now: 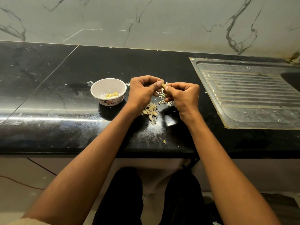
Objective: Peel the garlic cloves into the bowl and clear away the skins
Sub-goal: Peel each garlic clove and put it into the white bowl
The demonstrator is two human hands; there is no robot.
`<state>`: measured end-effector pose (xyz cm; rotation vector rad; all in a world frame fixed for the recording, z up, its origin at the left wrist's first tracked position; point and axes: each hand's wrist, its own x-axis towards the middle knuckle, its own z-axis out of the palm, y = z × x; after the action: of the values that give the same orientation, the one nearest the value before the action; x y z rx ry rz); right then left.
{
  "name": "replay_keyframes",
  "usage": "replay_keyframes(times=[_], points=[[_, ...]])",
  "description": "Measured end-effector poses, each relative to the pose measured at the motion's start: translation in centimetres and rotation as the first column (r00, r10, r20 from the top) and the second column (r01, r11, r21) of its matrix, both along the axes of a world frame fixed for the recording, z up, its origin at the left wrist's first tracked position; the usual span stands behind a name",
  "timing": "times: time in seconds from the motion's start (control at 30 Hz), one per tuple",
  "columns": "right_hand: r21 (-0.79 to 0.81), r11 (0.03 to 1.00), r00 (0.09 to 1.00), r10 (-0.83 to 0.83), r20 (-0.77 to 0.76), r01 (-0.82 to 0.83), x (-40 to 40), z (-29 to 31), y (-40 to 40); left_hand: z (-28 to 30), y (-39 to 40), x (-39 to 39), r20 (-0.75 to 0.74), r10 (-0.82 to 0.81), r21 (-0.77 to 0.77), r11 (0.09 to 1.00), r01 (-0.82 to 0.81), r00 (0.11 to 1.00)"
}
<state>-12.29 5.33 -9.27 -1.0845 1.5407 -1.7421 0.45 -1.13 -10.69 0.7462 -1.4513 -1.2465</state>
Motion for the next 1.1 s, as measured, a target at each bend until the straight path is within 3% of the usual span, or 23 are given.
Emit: replay_keyframes(times=[0.47, 0.8, 1.1], points=[[-0.022, 0.999, 0.996, 0.028, 0.08, -0.026, 0.16, 0.36, 0.17, 0.1, 0.13, 0.02, -0.011, -0.06, 0.008, 0.998, 0.06, 0.998], [-0.032, 0.999, 0.997, 0.021, 0.076, -0.018, 0.24, 0.32, 0.11, 0.05, 0.31, -0.05, -0.045, 0.04, -0.024, 0.999, -0.041, 0.998], [-0.034, 0.999, 0.997, 0.028, 0.068, -0.026, 0.26, 0.46, 0.35, 0.12, 0.22, 0.1, -0.003, -0.044, 0.007, 0.999, 0.044, 0.999]])
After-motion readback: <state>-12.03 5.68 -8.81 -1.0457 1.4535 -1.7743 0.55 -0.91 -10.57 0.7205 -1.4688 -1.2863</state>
